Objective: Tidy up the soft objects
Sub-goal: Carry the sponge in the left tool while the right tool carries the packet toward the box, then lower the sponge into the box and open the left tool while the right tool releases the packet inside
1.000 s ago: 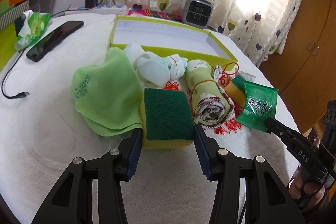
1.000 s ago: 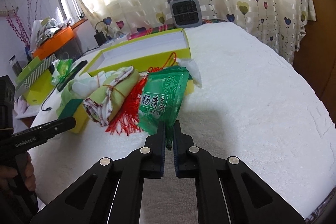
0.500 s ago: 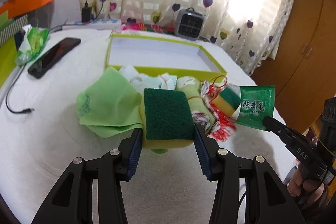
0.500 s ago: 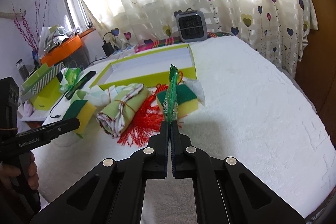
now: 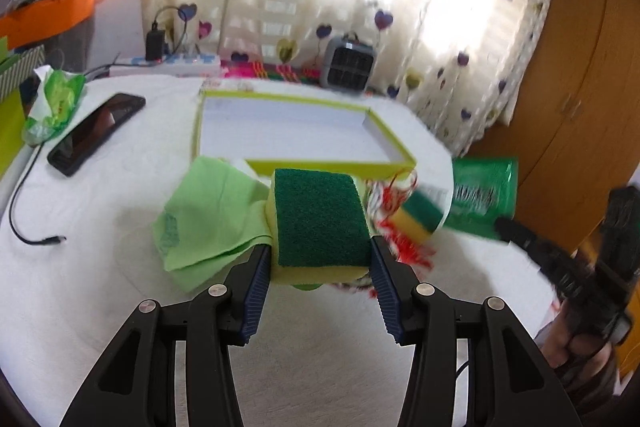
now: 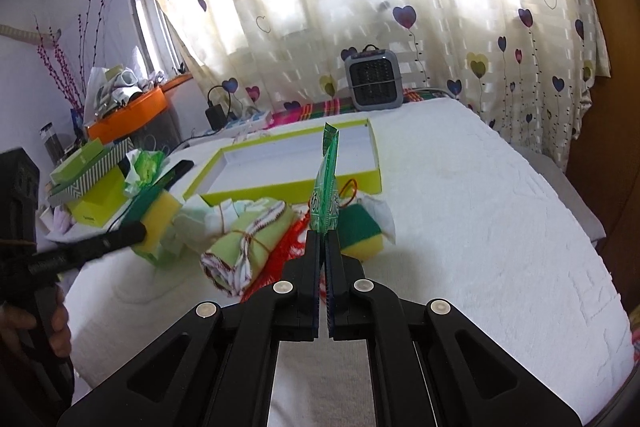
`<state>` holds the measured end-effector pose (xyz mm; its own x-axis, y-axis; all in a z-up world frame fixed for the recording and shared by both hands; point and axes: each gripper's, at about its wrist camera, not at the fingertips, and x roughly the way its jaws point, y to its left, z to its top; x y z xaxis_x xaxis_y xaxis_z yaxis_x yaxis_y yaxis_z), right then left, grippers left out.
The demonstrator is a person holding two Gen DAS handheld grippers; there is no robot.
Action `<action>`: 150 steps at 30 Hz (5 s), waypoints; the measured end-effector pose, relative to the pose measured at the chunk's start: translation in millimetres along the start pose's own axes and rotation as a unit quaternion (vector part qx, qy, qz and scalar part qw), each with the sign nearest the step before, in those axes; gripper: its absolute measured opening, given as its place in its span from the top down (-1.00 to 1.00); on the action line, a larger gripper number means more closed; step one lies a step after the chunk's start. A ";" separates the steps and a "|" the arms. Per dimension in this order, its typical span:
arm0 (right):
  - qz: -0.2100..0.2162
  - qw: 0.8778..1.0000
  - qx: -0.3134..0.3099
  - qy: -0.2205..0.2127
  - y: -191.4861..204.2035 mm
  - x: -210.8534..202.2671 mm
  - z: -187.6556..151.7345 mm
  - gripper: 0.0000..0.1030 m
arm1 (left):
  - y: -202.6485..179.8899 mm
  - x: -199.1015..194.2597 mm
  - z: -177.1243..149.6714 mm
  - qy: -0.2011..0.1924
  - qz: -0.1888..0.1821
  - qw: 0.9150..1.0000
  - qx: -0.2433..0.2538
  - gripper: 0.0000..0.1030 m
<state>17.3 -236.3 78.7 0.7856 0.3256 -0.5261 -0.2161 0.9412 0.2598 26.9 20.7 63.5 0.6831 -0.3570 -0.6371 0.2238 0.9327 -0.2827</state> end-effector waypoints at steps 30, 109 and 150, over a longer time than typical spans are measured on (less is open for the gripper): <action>0.017 0.999 0.004 0.029 3.0 14.9 -13.9 0.96 | 1.5 -17.3 -65.6 0.094 0.029 0.989 0.114 -0.09; 0.067 0.993 0.016 0.097 -16.1 134.6 93.5 0.96 | 32.1 101.0 130.3 0.036 0.026 0.997 0.057 0.09; 0.031 0.984 0.074 0.161 -50.3 209.0 101.4 0.34 | 58.3 176.3 143.0 0.093 0.070 0.992 0.039 0.04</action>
<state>251.2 -224.7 37.7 0.5438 0.4163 -0.7287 -0.1523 0.9028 0.4022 259.9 19.3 37.2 0.5726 -0.2204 -0.7897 0.1938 0.9723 -0.1309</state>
